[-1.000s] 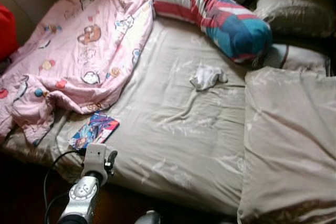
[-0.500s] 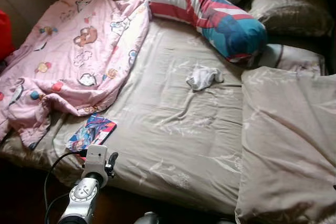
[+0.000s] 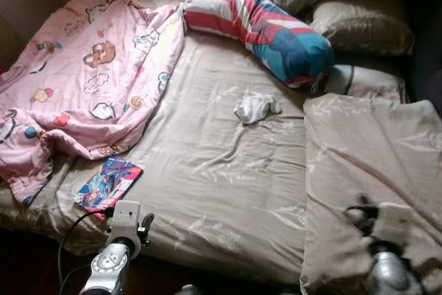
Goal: Clean up the room
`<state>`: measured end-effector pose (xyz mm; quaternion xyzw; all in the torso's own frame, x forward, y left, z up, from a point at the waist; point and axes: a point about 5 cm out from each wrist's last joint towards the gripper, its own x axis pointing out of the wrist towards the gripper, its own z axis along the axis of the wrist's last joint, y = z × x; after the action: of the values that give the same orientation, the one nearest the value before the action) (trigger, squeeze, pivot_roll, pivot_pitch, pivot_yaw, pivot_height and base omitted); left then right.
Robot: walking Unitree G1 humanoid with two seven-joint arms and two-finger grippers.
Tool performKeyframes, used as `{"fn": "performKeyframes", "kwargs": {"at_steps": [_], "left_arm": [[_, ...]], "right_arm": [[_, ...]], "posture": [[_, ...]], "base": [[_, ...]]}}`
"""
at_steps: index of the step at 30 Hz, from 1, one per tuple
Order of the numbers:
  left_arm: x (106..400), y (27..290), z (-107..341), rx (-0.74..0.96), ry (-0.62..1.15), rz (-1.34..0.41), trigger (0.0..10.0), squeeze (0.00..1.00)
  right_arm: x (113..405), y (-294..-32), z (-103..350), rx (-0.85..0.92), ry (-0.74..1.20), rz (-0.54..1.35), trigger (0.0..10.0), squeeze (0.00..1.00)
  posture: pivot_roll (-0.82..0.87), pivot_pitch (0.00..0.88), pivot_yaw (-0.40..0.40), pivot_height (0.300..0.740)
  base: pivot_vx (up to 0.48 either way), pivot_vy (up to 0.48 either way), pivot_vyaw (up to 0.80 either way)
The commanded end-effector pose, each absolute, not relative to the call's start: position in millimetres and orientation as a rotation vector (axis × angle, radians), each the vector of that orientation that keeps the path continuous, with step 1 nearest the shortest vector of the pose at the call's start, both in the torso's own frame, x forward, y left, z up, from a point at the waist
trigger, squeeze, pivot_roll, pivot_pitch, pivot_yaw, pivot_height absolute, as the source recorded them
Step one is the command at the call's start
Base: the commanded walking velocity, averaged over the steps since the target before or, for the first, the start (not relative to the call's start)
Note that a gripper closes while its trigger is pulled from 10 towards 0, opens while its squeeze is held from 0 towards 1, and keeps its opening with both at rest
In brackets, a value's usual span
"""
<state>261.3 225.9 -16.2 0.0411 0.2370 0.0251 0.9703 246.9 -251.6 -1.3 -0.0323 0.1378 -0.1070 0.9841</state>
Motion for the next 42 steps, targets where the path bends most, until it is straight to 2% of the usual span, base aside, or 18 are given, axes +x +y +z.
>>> {"fn": "performKeyframes", "kwargs": {"at_steps": [1,5,9,12,17,26,34,38,42], "left_arm": [[246.1,228.3,-30.2,0.069,0.564,0.076,10.0,0.0],[232.3,222.8,-43.7,0.033,0.64,0.109,10.0,0.0],[221.7,218.4,-53.0,0.009,0.696,0.126,10.0,0.0],[210.5,210.7,-62.2,0.004,0.748,0.119,10.0,0.0],[196.9,203.3,-72.2,-0.027,0.809,0.165,10.0,0.0],[182.1,210.3,-79.5,-0.013,0.88,0.194,10.0,0.0],[183.0,213.6,-78.4,0.027,0.884,0.175,10.0,0.0],[181.9,211.5,-79.7,0.039,0.9,0.156,10.0,0.0],[183.4,209.3,-79.5,0.044,0.901,0.14,10.0,0.0]], "right_arm": [[238.3,-241.3,-16.7,-0.075,0.374,-0.134,10.0,0.0],[230.1,-225.5,-35.6,-0.113,0.534,0.018,10.0,0.0],[224.6,-219.8,-44.4,-0.184,0.619,0.083,10.0,0.0],[219.0,-218.6,-51.0,-0.224,0.685,0.105,10.0,0.0],[210.1,-218.1,-59.9,-0.196,0.777,0.084,10.0,0.0],[194.4,-197.0,-74.9,-0.125,0.874,0.081,10.0,0.0],[180.6,-197.8,-82.9,-0.101,0.94,0.031,10.0,0.0],[185.5,-197.0,-80.6,-0.092,0.923,0.024,10.0,0.0],[176.2,-198.0,-84.4,-0.113,0.937,0.039,10.0,0.0]], "posture": [[-0.12,0.085,0.055,0.74],[-0.11,0.019,0.014,0.74],[-0.09,0.0,-0.013,0.74],[-0.06,0.0,-0.042,0.74],[-0.01,0.0,-0.073,0.74],[0.02,0.0,-0.042,0.74],[0.01,0.0,-0.018,0.74],[0.0,0.0,-0.013,0.74],[0.0,0.0,-0.011,0.74]], "base": [[0.0,0.0,0.0],[0.0,0.0,0.0],[0.0,0.0,0.0],[0.0,0.0,0.0],[0.0,0.0,0.0],[0.0,0.0,0.0],[0.0,0.0,0.0],[0.0,0.276,0.0],[0.0,0.299,0.0]]}}
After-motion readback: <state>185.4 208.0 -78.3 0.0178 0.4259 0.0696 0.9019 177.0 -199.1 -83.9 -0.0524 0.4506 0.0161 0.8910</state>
